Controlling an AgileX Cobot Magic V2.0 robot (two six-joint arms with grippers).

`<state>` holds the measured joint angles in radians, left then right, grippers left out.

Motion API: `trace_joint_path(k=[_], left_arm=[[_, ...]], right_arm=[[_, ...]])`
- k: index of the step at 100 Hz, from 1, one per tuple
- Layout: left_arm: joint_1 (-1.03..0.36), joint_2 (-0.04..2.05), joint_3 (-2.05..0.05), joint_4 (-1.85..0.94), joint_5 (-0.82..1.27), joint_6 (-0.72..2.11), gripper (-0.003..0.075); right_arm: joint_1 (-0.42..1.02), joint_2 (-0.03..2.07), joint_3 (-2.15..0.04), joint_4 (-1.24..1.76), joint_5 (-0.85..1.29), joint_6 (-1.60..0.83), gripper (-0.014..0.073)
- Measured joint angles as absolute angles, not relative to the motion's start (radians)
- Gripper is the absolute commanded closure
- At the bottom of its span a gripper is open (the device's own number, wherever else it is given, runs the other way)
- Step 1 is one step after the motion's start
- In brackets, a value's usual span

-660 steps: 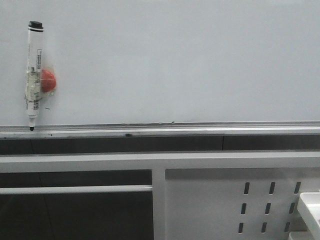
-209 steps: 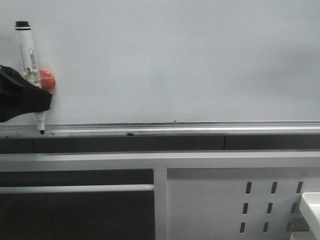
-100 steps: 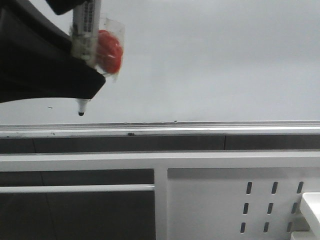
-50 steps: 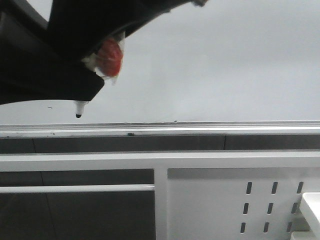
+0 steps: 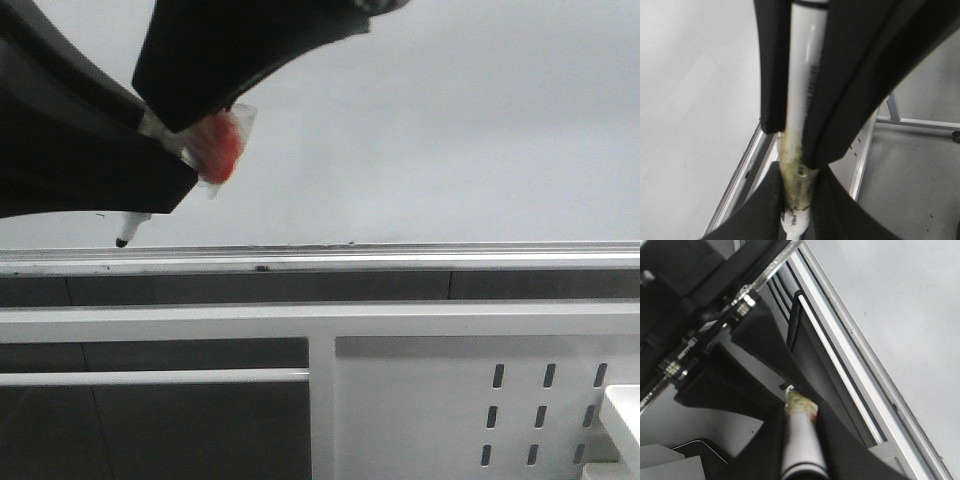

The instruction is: Write number 1 on whiteboard

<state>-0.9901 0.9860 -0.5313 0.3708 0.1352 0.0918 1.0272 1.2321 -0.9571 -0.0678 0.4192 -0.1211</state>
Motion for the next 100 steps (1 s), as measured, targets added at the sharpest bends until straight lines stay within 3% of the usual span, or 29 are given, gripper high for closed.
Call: trace_joint_path(k=[19,34,44,82,100], left_arm=[[-0.990,0.986,-0.531,0.356,0.136,0.098,0.0710],[-0.990,0.981,-0.531,0.320,0.137,0.101,0.0458],[-0.990,0.959,-0.531,0.288,0.126,0.101,0.0367],[-0.990,0.755,-0.531,0.229,0.214,0.100,0.0369],[-0.990,0.555,-0.531,0.205,0.309,0.070,0.0456]], right_arm=[[1.027,1.232,-0.957,-0.066,0.419,-0.121,0.0671],[1.027,1.232,-0.957,-0.064,0.424,-0.119,0.0671],[1.025,1.221,-0.957,-0.078,0.435,-0.113,0.0671],[0.886,1.062,-0.927,-0.131,0.455,-0.111,0.0670],[0.840,0.929,-0.773,-0.211,0.256,-0.111,0.0658]])
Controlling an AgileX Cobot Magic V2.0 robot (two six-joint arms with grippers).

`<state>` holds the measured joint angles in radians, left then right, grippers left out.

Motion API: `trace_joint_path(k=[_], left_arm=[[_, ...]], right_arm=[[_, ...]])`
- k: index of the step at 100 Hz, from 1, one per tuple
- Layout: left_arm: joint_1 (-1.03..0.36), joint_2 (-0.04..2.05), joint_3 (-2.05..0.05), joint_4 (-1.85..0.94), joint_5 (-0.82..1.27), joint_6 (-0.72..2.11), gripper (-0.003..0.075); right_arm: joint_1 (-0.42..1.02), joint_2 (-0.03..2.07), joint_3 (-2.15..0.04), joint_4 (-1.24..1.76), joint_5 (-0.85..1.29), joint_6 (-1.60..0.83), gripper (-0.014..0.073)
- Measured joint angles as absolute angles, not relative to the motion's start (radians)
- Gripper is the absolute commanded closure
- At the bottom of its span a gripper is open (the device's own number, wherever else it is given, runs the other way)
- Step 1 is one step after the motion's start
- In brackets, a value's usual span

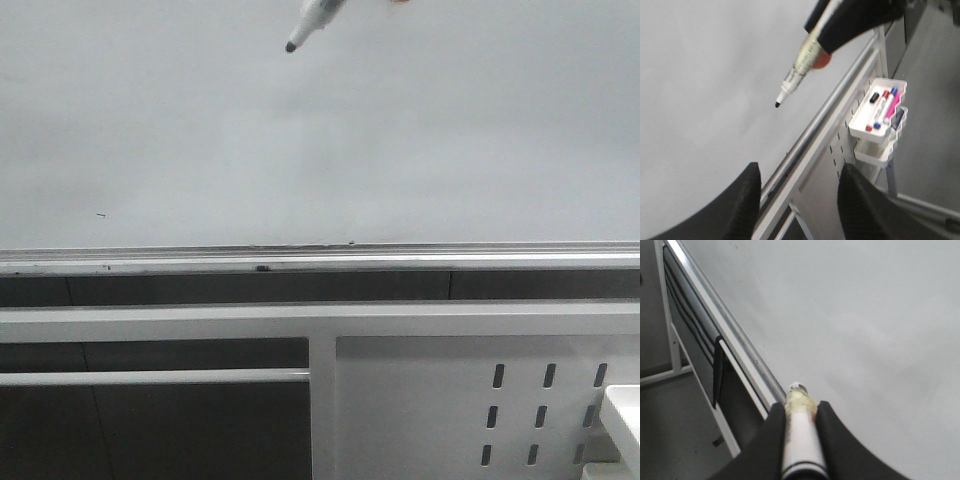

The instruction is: Write number 1 on whiteboard

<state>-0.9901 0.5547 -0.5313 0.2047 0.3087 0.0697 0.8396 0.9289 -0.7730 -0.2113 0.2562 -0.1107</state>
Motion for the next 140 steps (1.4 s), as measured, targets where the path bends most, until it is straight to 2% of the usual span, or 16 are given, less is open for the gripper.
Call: trace_joint_path(k=[20,35,47,68,140], left_arm=[[-0.926,0.323,-0.531,0.289,0.346,-0.066,0.0582],[-0.814,0.175,-0.533,0.395,0.406,-0.199,0.0743],[-0.718,0.098,-0.533,0.419,0.495,-0.231,0.0740],[-0.629,0.051,-0.538,0.406,0.536,-0.238,0.0740],[-0.622,0.050,-0.529,0.375,0.549,-0.241,0.0740]], right_arm=[[0.751,0.867,-0.562,-0.273,-0.013,-0.111,0.0643],[0.627,0.873,-0.509,-0.278,-0.148,-0.111,0.0643],[0.547,0.895,-0.509,-0.278,-0.272,-0.111,0.0643],[0.533,0.948,-0.509,-0.285,-0.335,-0.111,0.0643],[0.548,1.006,-0.509,-0.322,-0.375,-0.128,0.0643]])
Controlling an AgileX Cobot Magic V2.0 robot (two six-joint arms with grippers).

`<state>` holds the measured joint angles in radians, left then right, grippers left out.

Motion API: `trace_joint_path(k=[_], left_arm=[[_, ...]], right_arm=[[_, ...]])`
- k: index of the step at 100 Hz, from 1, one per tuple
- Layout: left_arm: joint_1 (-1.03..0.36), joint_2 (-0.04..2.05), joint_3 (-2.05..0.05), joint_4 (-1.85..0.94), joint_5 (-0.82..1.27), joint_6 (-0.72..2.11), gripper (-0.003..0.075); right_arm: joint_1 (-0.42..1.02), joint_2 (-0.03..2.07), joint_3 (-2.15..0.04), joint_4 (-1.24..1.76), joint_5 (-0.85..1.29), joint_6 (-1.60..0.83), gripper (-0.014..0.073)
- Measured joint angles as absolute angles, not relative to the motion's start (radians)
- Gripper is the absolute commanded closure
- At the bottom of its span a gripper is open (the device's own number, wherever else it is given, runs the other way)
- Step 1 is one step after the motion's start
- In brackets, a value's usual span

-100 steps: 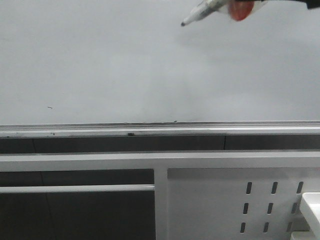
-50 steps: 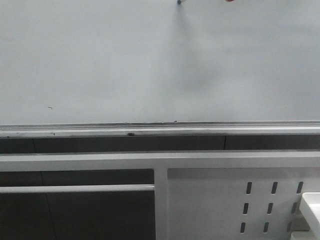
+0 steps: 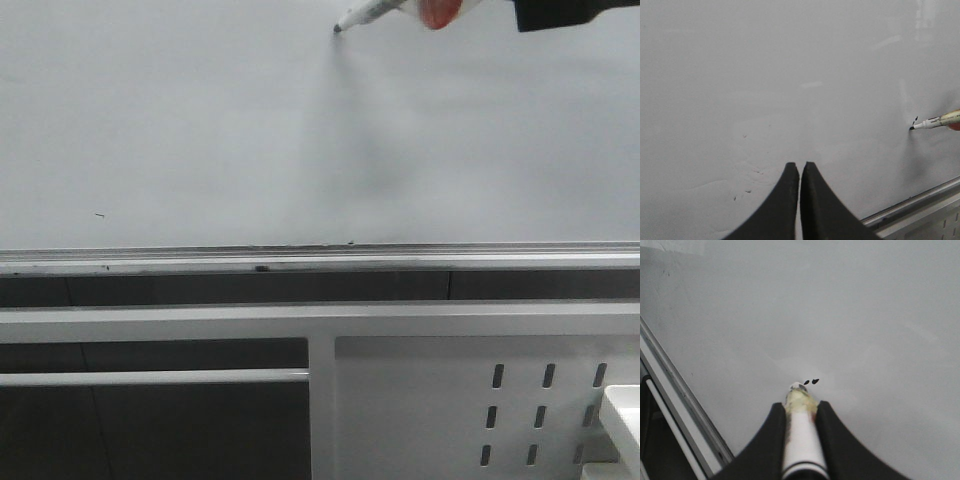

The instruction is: Write number 1 on whiteboard

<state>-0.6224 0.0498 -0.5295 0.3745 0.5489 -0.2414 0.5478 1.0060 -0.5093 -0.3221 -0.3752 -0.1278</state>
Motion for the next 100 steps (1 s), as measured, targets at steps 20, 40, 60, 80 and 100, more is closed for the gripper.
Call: trace_joint_path(k=[20,40,60,80,100], left_arm=[[-0.622,0.050,-0.529,0.373,0.551,-0.241,0.0740],[-0.622,0.050,-0.529,0.373,0.554,-0.241,0.0740],[-0.622,0.050,-0.529,0.373,0.554,-0.241,0.0740],[-0.622,0.050,-0.529,0.371,0.554,-0.241,0.0740],[-0.622,0.050,-0.529,0.371,0.554,-0.241,0.0740]], right_arm=[[0.548,1.006,-0.515,-0.314,-0.373,-0.158,0.0643],[0.537,1.006,-0.515,-0.293,-0.369,-0.184,0.0643],[0.498,1.006,-0.515,-0.294,-0.373,-0.184,0.0643],[0.483,1.006,-0.515,-0.304,-0.381,-0.184,0.0643],[0.481,1.006,-0.513,-0.308,-0.389,-0.184,0.0643]])
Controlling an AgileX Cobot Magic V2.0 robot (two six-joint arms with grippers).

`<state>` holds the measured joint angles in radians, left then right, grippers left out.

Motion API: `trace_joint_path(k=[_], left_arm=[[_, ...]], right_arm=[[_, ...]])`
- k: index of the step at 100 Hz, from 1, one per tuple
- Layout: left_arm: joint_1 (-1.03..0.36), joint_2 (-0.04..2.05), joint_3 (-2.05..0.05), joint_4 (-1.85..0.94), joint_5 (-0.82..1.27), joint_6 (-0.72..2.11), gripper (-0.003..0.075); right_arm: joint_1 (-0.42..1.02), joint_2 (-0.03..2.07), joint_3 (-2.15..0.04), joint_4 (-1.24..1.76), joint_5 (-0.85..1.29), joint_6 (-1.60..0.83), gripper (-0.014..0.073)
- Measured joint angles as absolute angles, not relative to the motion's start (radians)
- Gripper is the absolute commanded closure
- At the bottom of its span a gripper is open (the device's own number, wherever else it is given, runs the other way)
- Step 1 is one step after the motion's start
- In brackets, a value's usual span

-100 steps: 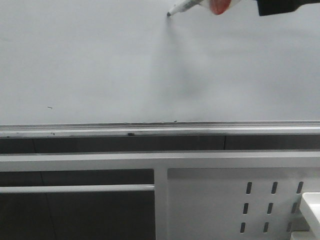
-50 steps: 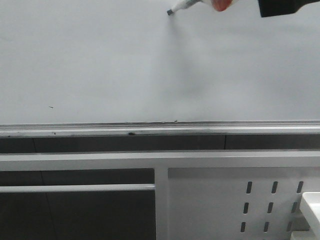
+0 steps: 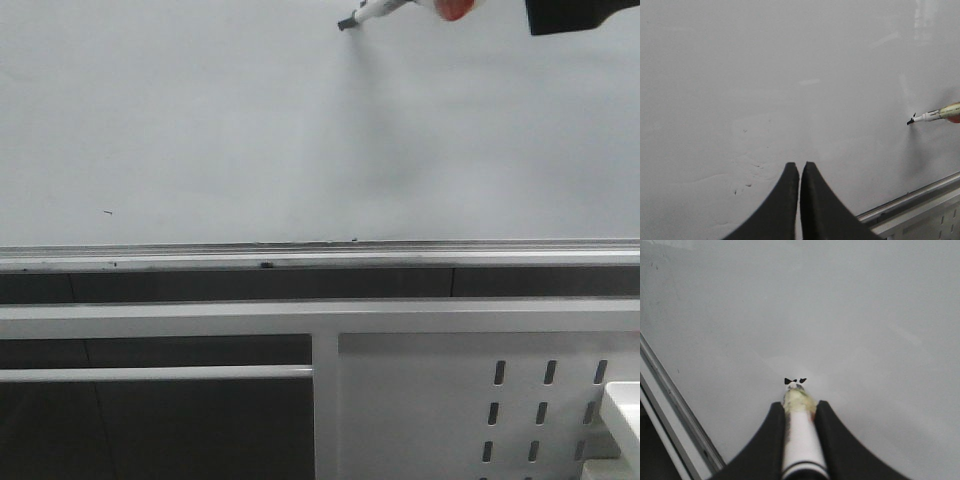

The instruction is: Write number 1 on whiteboard

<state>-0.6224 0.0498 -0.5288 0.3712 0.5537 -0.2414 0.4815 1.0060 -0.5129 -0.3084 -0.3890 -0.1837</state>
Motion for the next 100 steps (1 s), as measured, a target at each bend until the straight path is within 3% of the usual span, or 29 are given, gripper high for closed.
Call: trace_joint_path(k=[100], left_arm=[[-0.622,0.050,-0.512,0.371,0.555,-0.241,0.0740]], right_arm=[[0.507,1.087,-0.517,-0.257,-0.374,-0.183,0.0643]])
